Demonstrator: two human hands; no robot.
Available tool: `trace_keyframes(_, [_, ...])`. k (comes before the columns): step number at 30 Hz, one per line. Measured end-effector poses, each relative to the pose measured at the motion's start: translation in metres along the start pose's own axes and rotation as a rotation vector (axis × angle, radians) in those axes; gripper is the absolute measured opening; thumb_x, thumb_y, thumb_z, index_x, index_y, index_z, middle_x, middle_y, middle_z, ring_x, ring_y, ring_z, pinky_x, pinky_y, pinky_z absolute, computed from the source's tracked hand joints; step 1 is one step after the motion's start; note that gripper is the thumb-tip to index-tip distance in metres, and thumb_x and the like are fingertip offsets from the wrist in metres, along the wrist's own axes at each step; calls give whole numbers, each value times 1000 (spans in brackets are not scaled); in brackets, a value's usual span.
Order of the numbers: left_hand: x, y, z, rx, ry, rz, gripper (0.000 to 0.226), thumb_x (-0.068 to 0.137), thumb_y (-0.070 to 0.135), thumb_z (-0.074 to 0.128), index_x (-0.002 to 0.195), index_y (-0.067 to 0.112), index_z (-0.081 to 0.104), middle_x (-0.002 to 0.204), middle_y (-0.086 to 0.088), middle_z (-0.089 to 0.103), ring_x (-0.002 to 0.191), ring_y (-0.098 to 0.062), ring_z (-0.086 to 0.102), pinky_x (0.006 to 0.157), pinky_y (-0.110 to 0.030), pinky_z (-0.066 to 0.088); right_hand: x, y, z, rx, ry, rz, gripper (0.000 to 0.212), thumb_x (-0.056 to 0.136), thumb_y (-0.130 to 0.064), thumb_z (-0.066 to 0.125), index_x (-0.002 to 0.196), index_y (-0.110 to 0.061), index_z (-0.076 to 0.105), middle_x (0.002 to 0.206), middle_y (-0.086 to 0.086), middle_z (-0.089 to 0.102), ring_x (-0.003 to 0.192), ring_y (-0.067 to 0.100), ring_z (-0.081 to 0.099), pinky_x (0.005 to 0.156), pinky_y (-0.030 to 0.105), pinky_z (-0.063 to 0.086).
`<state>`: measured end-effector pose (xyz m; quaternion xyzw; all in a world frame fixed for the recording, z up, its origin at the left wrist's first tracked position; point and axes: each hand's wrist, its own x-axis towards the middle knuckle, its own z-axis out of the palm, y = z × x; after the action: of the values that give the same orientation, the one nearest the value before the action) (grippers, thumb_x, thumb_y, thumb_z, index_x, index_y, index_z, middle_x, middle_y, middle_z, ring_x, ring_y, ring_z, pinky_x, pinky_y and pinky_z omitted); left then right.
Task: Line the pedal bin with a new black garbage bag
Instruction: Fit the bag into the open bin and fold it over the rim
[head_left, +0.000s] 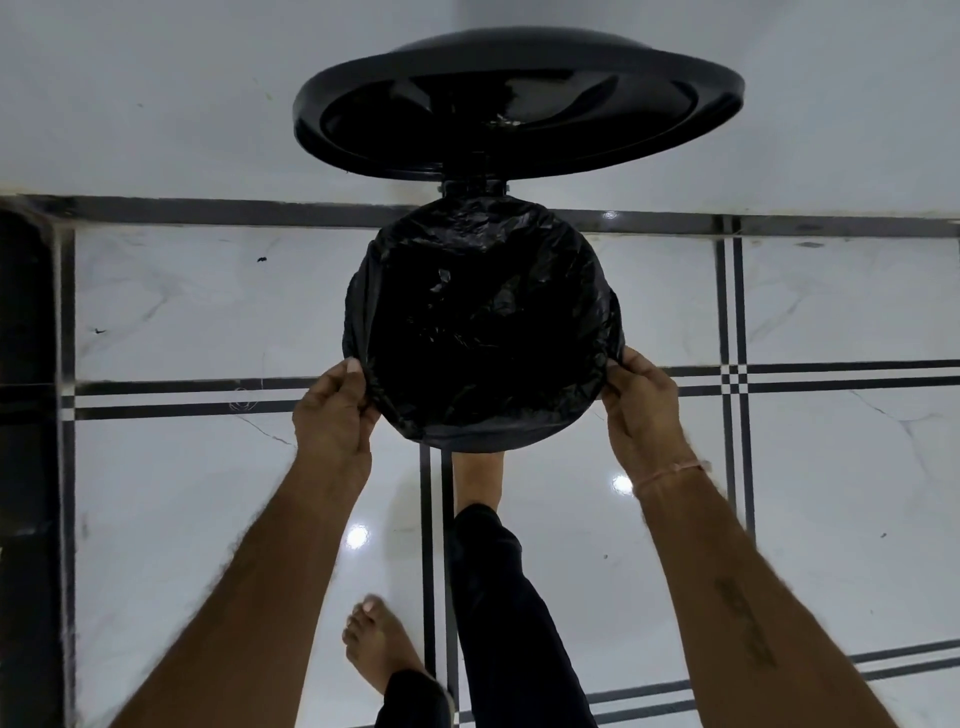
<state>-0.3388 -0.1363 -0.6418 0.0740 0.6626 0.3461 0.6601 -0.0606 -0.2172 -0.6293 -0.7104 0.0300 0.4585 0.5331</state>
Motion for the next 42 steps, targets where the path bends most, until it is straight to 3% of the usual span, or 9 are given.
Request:
trace_keyframes(4, [-9, 2, 4, 6, -7, 46, 14, 96, 26, 68, 95, 12, 72, 91, 0, 79, 88, -12, 77, 84, -28, 62, -7, 0, -2, 102, -102, -14, 22, 106, -13, 56, 111, 0, 73, 106, 7, 78, 99, 16, 75, 96, 29, 60])
trace_keyframes(10, [1, 11, 6, -102, -92, -113, 31, 86, 30, 73, 110, 10, 72, 100, -2, 80, 93, -13, 78, 87, -28, 62, 10, -9, 5, 216, 30, 173, 16, 98, -15, 69, 99, 0, 74, 97, 9, 80, 86, 17, 78, 70, 26, 64])
trace_keyframes(13, [8, 9, 4, -147, -79, -128, 38, 91, 26, 70, 124, 7, 67, 116, -6, 75, 108, -17, 74, 90, -28, 61, 14, -1, 7, 235, 110, 203, 25, 97, -5, 69, 117, 11, 69, 97, 12, 75, 84, 19, 74, 64, 23, 62])
trace_keyframes(20, [4, 7, 4, 2, 60, 3, 5, 98, 9, 66, 96, 13, 69, 97, -2, 73, 85, -10, 72, 71, -19, 61, 7, 4, 3, -20, 62, -2, 28, 101, 8, 54, 126, 11, 66, 102, 12, 75, 90, 22, 70, 85, 30, 59])
trace_keyframes(26, [2, 10, 6, 18, 35, -43, 24, 100, 19, 64, 117, 3, 68, 113, -9, 73, 105, -21, 71, 94, -35, 59, 7, 2, -2, 139, -70, 76, 43, 96, -10, 65, 134, 10, 62, 128, 20, 71, 114, 25, 72, 92, 28, 61])
trace_keyframes(30, [4, 16, 6, 31, 43, -20, 4, 99, 10, 64, 97, 13, 68, 100, -5, 73, 89, -13, 72, 81, -25, 62, 23, 1, -5, 96, -88, 147, 38, 107, -9, 50, 140, 10, 56, 122, 14, 70, 103, 21, 71, 79, 23, 62])
trace_keyframes(32, [3, 16, 5, 39, 48, 1, 14, 97, 6, 66, 91, 18, 65, 96, -2, 72, 83, -10, 72, 73, -22, 63, 26, 3, -7, 57, -70, 143, 35, 107, -7, 52, 137, 9, 58, 119, 16, 69, 98, 21, 70, 79, 26, 61])
trace_keyframes(36, [1, 13, 2, 97, 41, 65, 8, 98, 7, 65, 95, 14, 69, 94, -2, 72, 85, -11, 71, 69, -19, 60, 21, 7, -5, 64, 70, 110, 9, 100, 0, 62, 106, 1, 69, 99, 14, 70, 82, 20, 70, 86, 33, 59])
trace_keyframes(42, [6, 10, 2, 316, 25, 242, 16, 103, 7, 56, 105, -2, 68, 90, -13, 65, 85, -27, 58, 75, -35, 54, 13, -5, 14, -30, 153, 47, 5, 99, -8, 68, 98, -10, 74, 85, 5, 71, 69, 14, 65, 62, 24, 57])
